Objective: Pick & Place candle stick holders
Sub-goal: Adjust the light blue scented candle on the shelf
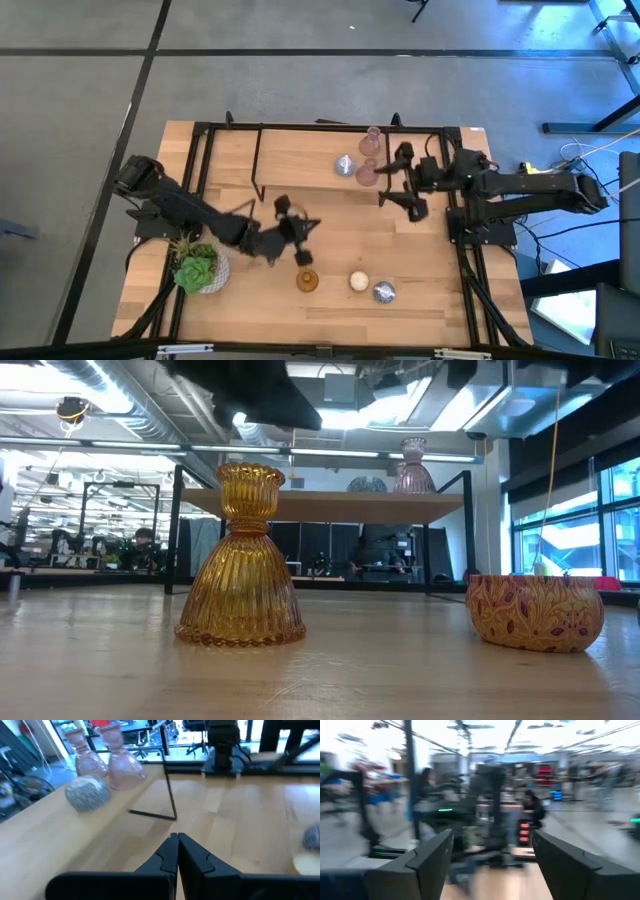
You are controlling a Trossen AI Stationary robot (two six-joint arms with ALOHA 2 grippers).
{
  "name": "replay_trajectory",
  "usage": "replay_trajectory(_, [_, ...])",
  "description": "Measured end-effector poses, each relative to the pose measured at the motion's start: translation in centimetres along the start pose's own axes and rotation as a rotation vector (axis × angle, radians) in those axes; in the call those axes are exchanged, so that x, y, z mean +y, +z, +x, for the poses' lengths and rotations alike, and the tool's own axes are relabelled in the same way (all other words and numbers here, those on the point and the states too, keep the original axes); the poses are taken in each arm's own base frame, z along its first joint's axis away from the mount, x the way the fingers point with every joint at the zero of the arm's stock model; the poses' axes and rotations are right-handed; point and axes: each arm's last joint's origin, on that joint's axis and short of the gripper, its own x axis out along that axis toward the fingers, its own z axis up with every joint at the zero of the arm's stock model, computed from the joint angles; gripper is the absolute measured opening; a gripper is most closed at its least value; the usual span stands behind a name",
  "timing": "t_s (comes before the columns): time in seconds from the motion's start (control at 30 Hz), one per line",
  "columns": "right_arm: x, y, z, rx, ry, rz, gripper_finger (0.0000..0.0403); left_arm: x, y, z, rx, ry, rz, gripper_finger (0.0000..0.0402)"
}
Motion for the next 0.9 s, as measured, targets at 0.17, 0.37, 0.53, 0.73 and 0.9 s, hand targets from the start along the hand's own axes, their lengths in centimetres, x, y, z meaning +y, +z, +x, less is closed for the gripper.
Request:
replay_trajectory(0.17, [2.3, -0.6, -1.3, 0.136, 0.104, 0.068, 0.0261, 5.6, 2.3, 2.1, 0.045, -0.079, -0.076, 0.0002])
replay_trajectory(0.37, [4.1, -3.0, -2.8, 0.424, -0.04, 0.099, 0.0222, 11.5, 2.4, 5.1, 0.119, -0.198, -0.081, 0.0002])
replay_trajectory(0.53, [5.2, -4.6, -3.3, 0.553, -0.233, 0.084, 0.0165, 15.3, 1.1, 7.1, 0.203, -0.176, -0.079, 0.0002])
replay_trajectory(0.73, [5.8, -5.6, -3.6, 0.584, -0.461, 0.038, 0.0053, 17.8, 0.7, 8.4, 0.174, -0.272, -0.095, 0.0002])
replay_trajectory(0.9, [6.1, -6.6, -3.6, 0.626, -0.55, 0.006, 0.0006, 18.0, 0.0, 9.6, 0.159, -0.315, -0.108, 0.0002])
